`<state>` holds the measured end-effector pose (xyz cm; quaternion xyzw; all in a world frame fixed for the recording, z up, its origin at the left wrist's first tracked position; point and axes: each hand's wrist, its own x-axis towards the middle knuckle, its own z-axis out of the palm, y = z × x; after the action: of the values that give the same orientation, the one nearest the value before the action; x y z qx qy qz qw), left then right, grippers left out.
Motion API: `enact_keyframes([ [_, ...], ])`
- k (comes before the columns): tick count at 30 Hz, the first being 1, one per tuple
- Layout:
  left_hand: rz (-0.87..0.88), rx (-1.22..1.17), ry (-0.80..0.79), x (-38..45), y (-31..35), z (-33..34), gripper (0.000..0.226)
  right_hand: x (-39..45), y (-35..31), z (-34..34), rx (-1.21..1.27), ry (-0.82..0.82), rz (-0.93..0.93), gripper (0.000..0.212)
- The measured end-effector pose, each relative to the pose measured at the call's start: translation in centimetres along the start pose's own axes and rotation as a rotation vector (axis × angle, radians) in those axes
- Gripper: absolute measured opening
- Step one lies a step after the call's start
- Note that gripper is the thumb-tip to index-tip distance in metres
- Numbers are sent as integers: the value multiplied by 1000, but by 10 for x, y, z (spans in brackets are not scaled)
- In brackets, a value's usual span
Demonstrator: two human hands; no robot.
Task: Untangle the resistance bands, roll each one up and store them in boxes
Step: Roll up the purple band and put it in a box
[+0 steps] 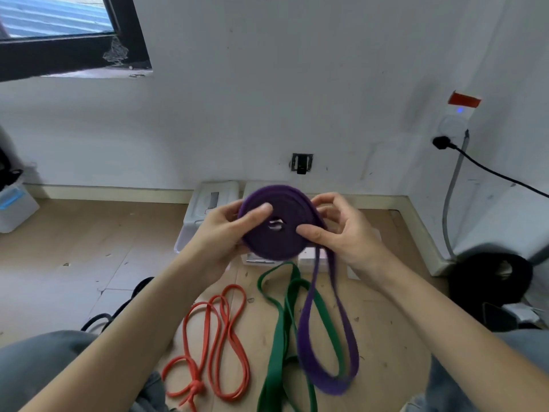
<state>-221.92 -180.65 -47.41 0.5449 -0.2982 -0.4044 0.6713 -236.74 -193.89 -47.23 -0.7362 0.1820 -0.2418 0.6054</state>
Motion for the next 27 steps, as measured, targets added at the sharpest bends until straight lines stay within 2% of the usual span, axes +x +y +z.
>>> enact_keyframes([
  [3, -44, -82, 37, 4, 2, -5, 48, 2, 4, 3, 78, 17, 15, 37],
  [6, -85, 61, -95, 5, 3, -13, 48, 3, -1, -5, 60, 12, -19, 26],
  [9, -107, 215, -256, 2, 0, -12, 45, -1, -4, -6, -38, -79, -66, 24],
  [11, -94, 299, -283, -1, -6, -5, 38, -3, -3, -1, -70, -97, -78, 21],
  [13, -72, 266, -207, -2, -10, 1, 36, -3, 0, 2, -39, -69, -62, 20],
  [15, -54, 199, -93, -1, -10, 2, 42, -2, 3, 2, -25, -38, -19, 27],
  [18, -45, 108, 69, 3, -11, -2, 49, 0, 8, 5, -136, 22, 10, 32],
  [21, -92, 97, 96, 2, -20, -2, 53, 2, 13, 4, -201, 66, 33, 34],
  [24, -237, 153, -83, -2, -28, -5, 52, 3, 14, -4, -195, 33, 54, 21],
  [27, -271, 195, -260, -4, -29, -9, 50, -2, 11, -11, -220, -125, 67, 22],
])
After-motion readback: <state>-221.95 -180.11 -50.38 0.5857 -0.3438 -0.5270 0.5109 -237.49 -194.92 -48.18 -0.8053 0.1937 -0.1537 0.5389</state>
